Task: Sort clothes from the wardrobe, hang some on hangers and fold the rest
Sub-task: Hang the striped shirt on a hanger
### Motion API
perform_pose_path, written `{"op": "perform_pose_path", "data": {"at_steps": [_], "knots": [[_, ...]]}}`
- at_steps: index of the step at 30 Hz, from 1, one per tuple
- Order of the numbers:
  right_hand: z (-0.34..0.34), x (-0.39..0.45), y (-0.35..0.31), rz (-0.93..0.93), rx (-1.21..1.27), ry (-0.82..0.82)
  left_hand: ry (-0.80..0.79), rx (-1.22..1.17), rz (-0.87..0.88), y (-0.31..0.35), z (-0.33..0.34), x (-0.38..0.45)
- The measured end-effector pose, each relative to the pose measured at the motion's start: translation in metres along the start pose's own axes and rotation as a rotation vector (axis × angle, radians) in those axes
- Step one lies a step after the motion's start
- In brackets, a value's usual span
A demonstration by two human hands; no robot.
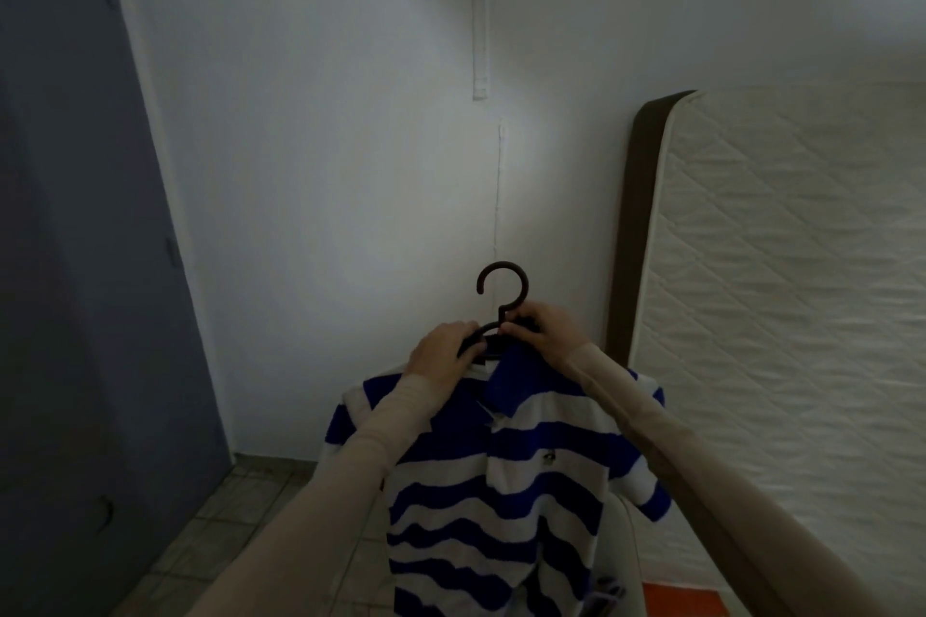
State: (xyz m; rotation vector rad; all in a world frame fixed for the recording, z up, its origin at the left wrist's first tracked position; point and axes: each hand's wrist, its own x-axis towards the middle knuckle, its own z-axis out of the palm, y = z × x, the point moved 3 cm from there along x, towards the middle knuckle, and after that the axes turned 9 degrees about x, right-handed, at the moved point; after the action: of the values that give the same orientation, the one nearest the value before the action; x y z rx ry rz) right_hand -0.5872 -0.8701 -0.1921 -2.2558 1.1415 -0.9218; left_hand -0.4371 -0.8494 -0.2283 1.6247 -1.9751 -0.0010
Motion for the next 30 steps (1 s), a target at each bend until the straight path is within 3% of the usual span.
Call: {"op": "perform_pose_path", "data": {"at_steps": [5,7,11,17,22,26,28,30], "knots": [[0.005,0.0,0.005,0.063,-0.117,0.093,0.028,-0.017,-0.122,0.005,0.002,-0.004],[0.01,-0.001,0.01,0.141,-0.187,0.178,0.053,-0.001,-0.163,0.007,0.002,-0.004],[0.016,-0.006,0.017,0.331,-0.228,0.185,0.1,-0.012,-0.219,0.004,0.002,-0.006],[0.016,-0.009,0.023,0.278,-0.11,0.323,0.08,0.087,-0.258,-0.001,-0.004,-0.01],[0.018,-0.012,0.027,0.497,0.156,0.342,0.104,0.087,-0.321,-0.001,-0.005,-0.01],[0.02,-0.01,0.038,0.764,0.529,0.34,0.119,0.055,-0.387,-0.007,-0.007,-0.009],[0.026,-0.008,0.041,0.805,0.723,0.25,0.124,0.041,-0.399,-0.009,-0.008,-0.01],[0.026,-0.011,0.041,0.865,0.889,0.267,0.125,0.029,-0.413,-0.012,-0.009,-0.011]]}}
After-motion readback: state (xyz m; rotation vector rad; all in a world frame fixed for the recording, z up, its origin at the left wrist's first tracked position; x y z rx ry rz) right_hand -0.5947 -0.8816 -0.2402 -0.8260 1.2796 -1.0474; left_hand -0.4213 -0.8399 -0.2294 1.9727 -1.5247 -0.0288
